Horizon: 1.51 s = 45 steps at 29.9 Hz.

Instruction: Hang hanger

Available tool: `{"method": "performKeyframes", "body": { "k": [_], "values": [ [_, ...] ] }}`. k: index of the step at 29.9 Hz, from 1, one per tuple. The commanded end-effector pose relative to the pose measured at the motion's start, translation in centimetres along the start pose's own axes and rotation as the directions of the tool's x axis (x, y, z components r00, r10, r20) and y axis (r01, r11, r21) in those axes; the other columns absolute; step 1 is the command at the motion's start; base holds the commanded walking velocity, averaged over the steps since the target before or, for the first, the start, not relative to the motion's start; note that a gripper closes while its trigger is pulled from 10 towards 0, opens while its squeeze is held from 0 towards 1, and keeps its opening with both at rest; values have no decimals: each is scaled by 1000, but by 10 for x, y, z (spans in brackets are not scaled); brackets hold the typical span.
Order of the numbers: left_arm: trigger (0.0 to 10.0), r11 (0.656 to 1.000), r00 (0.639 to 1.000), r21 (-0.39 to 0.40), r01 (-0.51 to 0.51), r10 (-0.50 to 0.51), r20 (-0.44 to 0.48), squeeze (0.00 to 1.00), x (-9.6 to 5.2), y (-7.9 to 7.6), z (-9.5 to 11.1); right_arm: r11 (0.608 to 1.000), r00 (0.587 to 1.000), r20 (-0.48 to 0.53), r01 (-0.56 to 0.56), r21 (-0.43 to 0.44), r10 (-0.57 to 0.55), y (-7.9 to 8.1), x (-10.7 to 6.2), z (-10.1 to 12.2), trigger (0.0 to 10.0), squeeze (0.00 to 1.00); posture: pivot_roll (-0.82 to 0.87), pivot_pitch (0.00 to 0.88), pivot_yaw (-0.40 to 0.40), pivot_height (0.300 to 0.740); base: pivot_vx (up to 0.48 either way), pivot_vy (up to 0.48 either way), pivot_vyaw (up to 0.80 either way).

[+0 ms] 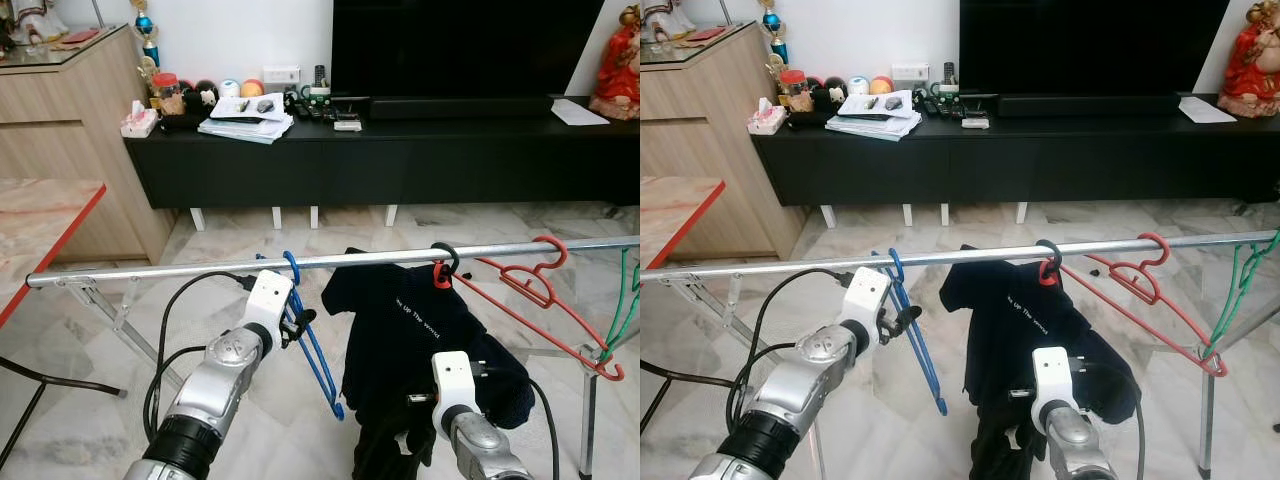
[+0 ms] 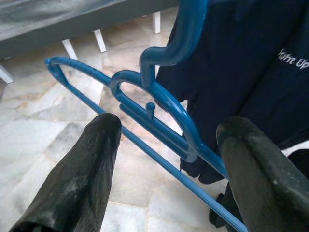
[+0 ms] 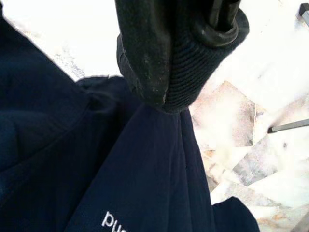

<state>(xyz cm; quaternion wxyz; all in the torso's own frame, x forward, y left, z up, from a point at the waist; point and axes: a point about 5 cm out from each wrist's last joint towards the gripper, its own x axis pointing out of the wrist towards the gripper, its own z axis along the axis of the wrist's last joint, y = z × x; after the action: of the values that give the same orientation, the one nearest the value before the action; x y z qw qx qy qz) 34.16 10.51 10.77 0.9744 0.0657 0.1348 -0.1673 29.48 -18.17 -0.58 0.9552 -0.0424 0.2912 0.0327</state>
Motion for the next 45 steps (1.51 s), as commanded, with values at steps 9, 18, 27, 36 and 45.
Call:
{"method": "performKeyframes", "body": {
  "k": [9, 18, 27, 36, 45],
  "values": [
    [10000, 996, 997, 51, -78, 79, -19, 0, 6, 8, 3, 1000, 1000, 21, -3, 6, 3, 2, 2, 7, 10000, 0, 61, 20, 27, 740, 0, 0, 0],
    [10000, 993, 995, 58, -100, 101, -16, 0, 6, 13, 3, 1000, 1000, 23, -1, 8, 0, 2, 2, 7, 10000, 0, 63, 20, 28, 740, 0, 0, 0],
    [10000, 997, 999, 76, 8, -10, 33, 0, 9, 0, 8, 1000, 1000, 22, -1, 9, 1, 2, 2, 7, 10000, 0, 64, 20, 27, 740, 0, 0, 0],
    [10000, 999, 999, 50, 14, -16, 40, 0, 10, 2, 4, 1000, 1000, 21, -1, 9, 1, 2, 2, 7, 10000, 0, 66, 20, 26, 740, 0, 0, 0],
    [10000, 994, 995, -53, -92, 93, 18, 0, 8, 22, -23, 1000, 1000, 22, 2, 11, -2, 2, 2, 7, 10000, 0, 59, 19, 28, 740, 0, 0, 0]
  ]
}}
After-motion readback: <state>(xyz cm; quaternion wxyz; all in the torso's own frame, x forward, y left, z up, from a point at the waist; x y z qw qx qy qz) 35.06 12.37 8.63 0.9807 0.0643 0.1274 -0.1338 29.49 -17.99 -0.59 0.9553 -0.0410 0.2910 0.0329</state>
